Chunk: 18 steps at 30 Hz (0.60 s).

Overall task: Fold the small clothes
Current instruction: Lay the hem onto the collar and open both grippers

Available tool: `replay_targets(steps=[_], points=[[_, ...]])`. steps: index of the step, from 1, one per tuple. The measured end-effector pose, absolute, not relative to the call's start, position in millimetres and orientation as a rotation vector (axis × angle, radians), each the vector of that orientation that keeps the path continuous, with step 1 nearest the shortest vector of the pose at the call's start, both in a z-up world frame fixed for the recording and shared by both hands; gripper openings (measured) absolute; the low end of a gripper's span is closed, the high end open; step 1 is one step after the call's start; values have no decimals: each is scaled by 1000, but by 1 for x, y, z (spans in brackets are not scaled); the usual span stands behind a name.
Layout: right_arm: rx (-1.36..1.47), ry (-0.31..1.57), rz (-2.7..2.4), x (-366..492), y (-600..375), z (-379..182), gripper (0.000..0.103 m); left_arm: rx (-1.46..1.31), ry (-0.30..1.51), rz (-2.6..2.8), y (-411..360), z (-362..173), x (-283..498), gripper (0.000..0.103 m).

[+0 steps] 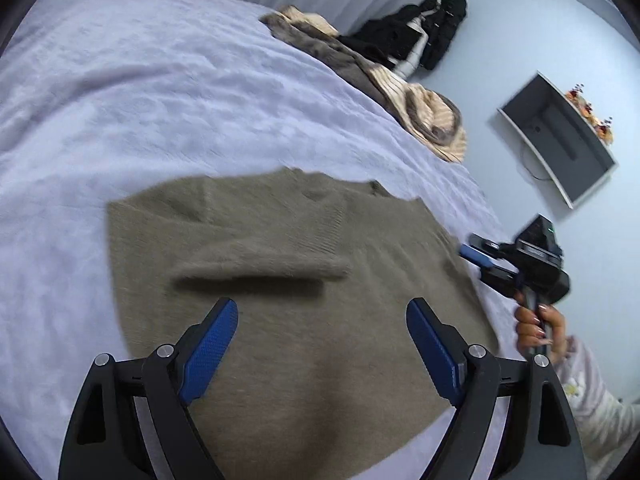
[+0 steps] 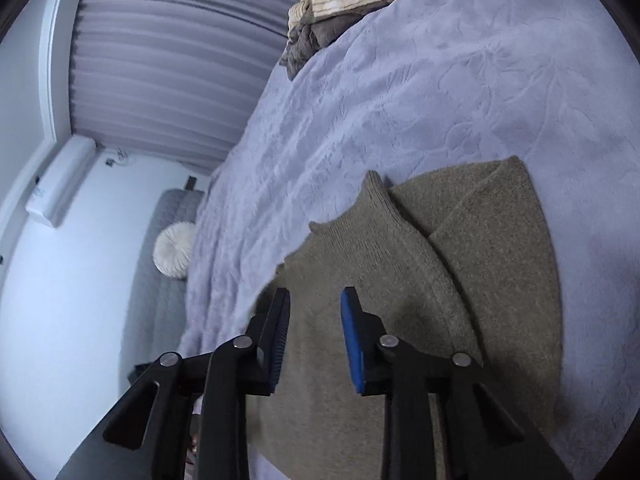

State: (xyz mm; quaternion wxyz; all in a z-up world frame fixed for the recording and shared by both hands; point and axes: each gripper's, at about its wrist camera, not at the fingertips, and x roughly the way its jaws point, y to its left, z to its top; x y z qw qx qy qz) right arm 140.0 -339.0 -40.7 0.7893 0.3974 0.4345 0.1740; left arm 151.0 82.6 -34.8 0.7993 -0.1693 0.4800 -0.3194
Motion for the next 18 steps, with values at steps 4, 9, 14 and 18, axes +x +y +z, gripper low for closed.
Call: replay_targets(steps=[4, 9, 14, 18], points=[[771, 993, 351, 155, -318, -50, 27, -251, 1079, -665, 45, -53, 158, 86], [694, 994, 238, 172, -321, -54, 23, -244, 977, -396, 57, -56, 198, 86], [766, 952, 136, 177, -355, -56, 23, -283, 960, -92, 110, -58, 229, 86], [779, 922, 117, 158, -373, -47, 29, -328, 1015, -138, 137, -57, 209, 86]])
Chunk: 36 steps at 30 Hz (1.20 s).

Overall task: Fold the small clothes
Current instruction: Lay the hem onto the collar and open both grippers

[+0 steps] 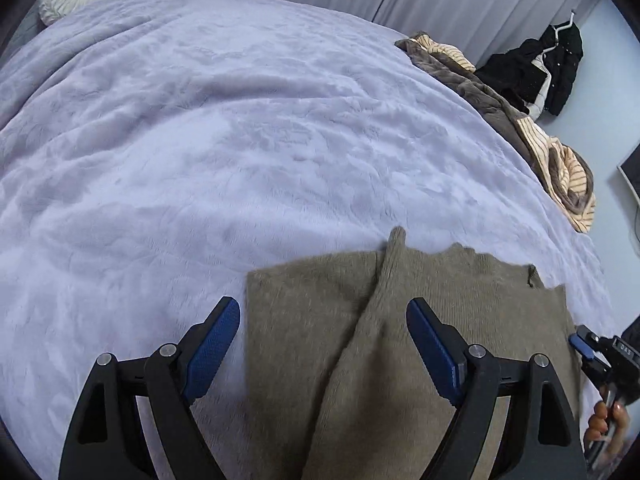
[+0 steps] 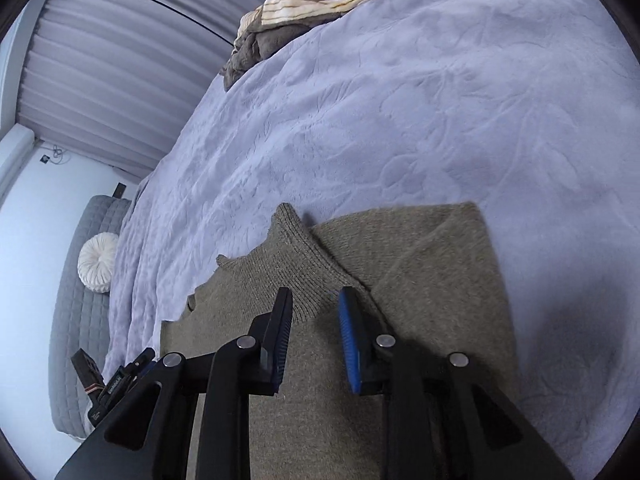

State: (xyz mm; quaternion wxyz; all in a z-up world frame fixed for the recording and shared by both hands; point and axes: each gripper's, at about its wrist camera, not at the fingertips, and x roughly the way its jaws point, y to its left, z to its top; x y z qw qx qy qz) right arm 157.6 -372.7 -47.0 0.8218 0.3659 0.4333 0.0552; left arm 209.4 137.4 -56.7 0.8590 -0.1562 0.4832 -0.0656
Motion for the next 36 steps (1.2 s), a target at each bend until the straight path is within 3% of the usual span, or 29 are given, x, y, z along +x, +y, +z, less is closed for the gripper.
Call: replay_targets(steps=[3, 16, 18, 19, 20, 25, 28, 36], points=[[769, 919, 151, 134, -380, -38, 45, -296, 1065, -236, 141, -54, 176, 86], [816, 1017, 276, 11, -399, -53, 45, -455, 1209, -450, 135, -81, 70, 85], [805, 1040, 272, 10, -394, -62, 41, -431, 1219, -439, 131, -85, 68, 54], [784, 1043, 262, 12, -391, -62, 32, -411, 1241, -422, 129, -88, 71, 25], [776, 1047, 266, 14, -388, -60, 5, -410, 1254, -418, 130, -88, 72, 18], [595, 1044, 278, 8, -374, -32, 5, -380, 1191, -395, 142, -74, 59, 18], [539, 1122, 201, 3, -378, -51, 5, -360, 1207, -369, 148, -93, 49, 18], [720, 1041, 135, -32, -406, -62, 5, -362, 1131, -271, 171, -67, 32, 18]])
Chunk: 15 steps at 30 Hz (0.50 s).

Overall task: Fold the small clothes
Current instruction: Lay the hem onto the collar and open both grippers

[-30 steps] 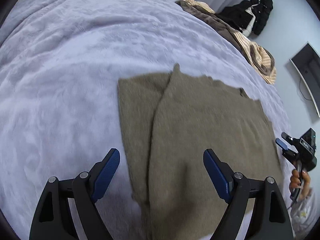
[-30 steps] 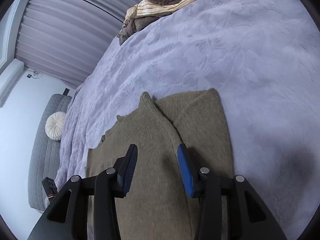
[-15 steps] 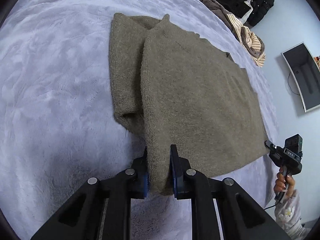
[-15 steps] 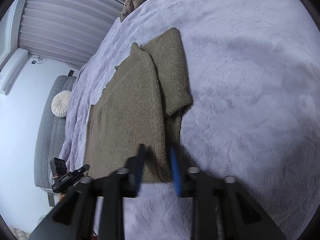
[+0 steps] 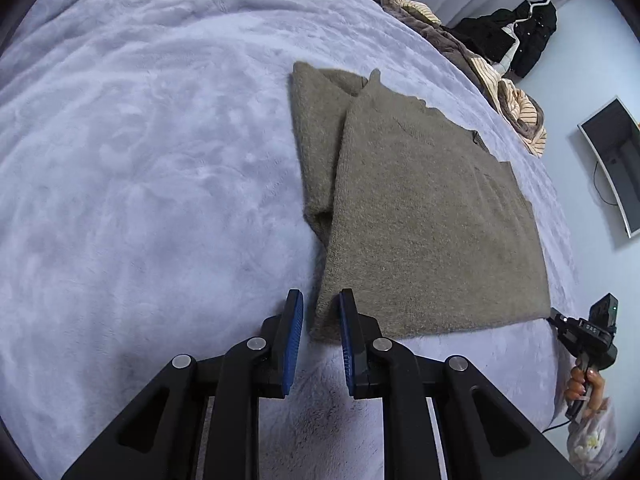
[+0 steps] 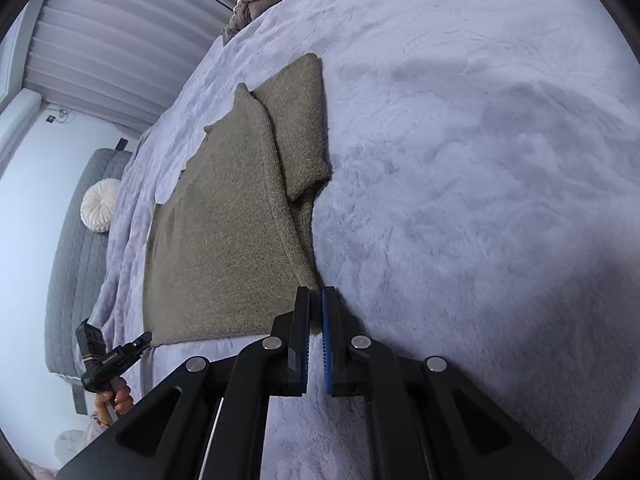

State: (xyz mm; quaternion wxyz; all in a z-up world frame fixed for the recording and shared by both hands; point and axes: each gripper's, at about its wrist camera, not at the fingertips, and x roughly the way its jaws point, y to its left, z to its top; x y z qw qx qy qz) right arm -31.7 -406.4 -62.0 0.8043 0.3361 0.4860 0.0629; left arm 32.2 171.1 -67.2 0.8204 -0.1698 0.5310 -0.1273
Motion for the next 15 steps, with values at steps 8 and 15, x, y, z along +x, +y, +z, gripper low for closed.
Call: replay_targets(steps=[8, 15], points=[[702, 884, 164, -15, -390, -16, 6, -252, 1020, -283, 132, -31, 93, 18], [668, 974, 164, 46, -340, -43, 6, -151, 1004, -187, 88, -46, 168, 19]])
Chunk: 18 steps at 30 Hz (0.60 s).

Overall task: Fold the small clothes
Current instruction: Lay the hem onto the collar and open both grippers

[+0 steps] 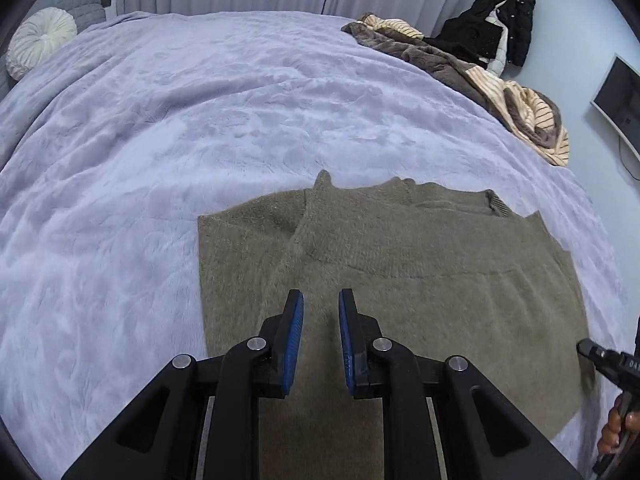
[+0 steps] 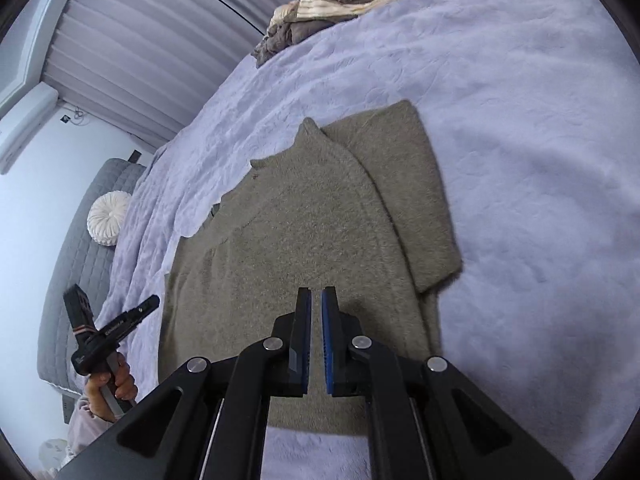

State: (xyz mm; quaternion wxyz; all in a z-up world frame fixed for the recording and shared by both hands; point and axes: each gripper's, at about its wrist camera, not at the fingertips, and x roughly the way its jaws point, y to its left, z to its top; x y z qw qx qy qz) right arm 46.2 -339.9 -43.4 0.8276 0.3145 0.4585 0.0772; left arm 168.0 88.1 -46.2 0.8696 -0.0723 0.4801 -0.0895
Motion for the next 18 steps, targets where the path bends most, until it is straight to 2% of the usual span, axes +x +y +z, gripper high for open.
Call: replay_targets(steps=[5, 11, 14, 18], points=[[774, 971, 166, 47, -352, -69, 0, -274, 1060, -167, 117, -75, 182, 18], [797, 969, 166, 45, -354, -70, 0, -229, 1093, -121, 128, -69, 157, 19], [767, 980, 168, 40, -348, -61, 4, -194, 1091, -132, 122, -61, 138, 19], [749, 996, 181, 23, -338, -49, 5, -152, 1079, -139, 113, -49, 113, 19]])
